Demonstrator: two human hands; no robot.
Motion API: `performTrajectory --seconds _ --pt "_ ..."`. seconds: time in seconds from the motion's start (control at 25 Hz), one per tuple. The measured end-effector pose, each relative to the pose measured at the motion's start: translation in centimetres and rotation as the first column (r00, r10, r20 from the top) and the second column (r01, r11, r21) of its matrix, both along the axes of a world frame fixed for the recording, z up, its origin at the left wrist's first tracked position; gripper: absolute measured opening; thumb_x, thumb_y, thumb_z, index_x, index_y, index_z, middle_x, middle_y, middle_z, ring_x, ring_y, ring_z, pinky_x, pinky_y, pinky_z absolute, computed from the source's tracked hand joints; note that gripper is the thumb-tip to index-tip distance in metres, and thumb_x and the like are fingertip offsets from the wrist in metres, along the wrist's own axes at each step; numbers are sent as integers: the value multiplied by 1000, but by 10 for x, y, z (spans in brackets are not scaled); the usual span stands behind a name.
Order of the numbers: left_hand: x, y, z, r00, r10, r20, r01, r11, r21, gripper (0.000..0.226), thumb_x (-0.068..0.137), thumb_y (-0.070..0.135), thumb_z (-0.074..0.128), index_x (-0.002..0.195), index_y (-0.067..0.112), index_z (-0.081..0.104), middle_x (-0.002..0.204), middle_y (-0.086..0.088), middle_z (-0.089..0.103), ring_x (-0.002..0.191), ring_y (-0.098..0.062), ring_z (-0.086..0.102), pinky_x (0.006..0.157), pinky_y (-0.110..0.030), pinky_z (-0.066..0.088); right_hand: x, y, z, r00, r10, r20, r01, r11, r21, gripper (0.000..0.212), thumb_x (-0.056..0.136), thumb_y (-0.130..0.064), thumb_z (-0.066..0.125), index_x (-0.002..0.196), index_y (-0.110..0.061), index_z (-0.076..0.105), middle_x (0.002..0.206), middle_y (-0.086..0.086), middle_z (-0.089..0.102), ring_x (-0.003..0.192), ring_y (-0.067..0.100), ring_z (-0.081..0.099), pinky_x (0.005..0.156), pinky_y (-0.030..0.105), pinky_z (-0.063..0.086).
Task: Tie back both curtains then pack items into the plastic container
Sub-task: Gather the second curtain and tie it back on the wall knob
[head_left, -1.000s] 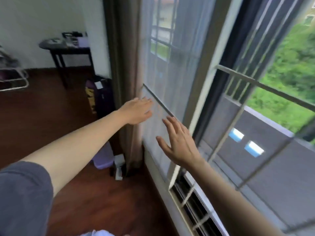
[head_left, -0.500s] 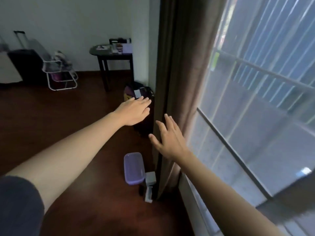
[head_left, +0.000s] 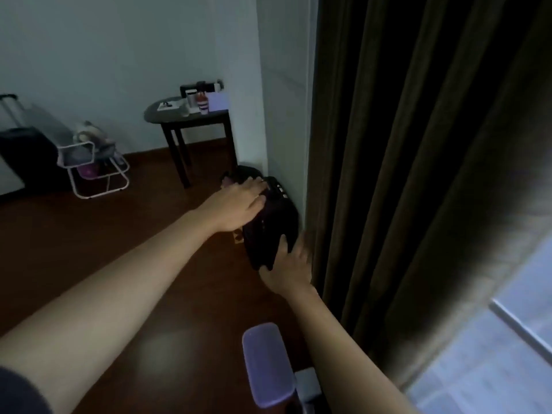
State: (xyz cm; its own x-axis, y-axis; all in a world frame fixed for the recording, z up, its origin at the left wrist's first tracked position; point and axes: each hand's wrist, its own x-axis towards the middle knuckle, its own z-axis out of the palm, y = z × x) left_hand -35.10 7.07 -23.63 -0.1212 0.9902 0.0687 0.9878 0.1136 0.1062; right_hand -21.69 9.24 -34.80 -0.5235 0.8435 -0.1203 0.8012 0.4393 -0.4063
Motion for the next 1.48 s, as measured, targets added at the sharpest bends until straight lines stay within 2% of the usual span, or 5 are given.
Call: performTrajectory --seconds 0.6,0.8,0.96,1.12,1.48 --pt "-56 219 -12 648 -675 354 558 736 383 37 91 14 58 126 17 49 156 -22 8 140 -10 19 93 -18 35 -103 115 -14 718 -650 -248 695 690 201 79 79 -48 39 149 -18 15 155 24 2 141 42 1 113 51 26" --pt "-53 267 -15 518 -741 428 659 664 353 35 89 14 61 123 20 56 156 -19 7 117 -20 54 101 -22 39 -104 135 7 575 -759 -305 810 580 86 82 86 -38 59 149 -9 15 154 23 -17 141 41 10 115 41 22" --pt "-55 293 -11 512 -716 475 669 679 302 43 88 5 56 128 18 52 128 -21 50 104 -33 61 87 -26 47 -96 132 11 580 -753 -310 784 620 -40 73 92 -25 51 150 -7 10 157 10 5 139 29 28 108 28 34" --pt "-68 277 -10 337 -833 439 852 468 234 47 91 -4 47 133 18 49 66 6 50 57 7 53 57 -8 36 -72 112 2 627 -726 -282 746 664 -50 67 95 -18 47 150 -9 11 159 4 5 140 18 27 99 9 23" --pt "-44 247 -13 393 -818 420 796 531 291 49 91 -7 44 138 7 43 68 17 41 53 5 44 54 -2 37 -47 109 -17 797 -536 -278 559 829 4 69 93 -15 49 150 -8 11 159 4 2 144 19 16 106 12 17"
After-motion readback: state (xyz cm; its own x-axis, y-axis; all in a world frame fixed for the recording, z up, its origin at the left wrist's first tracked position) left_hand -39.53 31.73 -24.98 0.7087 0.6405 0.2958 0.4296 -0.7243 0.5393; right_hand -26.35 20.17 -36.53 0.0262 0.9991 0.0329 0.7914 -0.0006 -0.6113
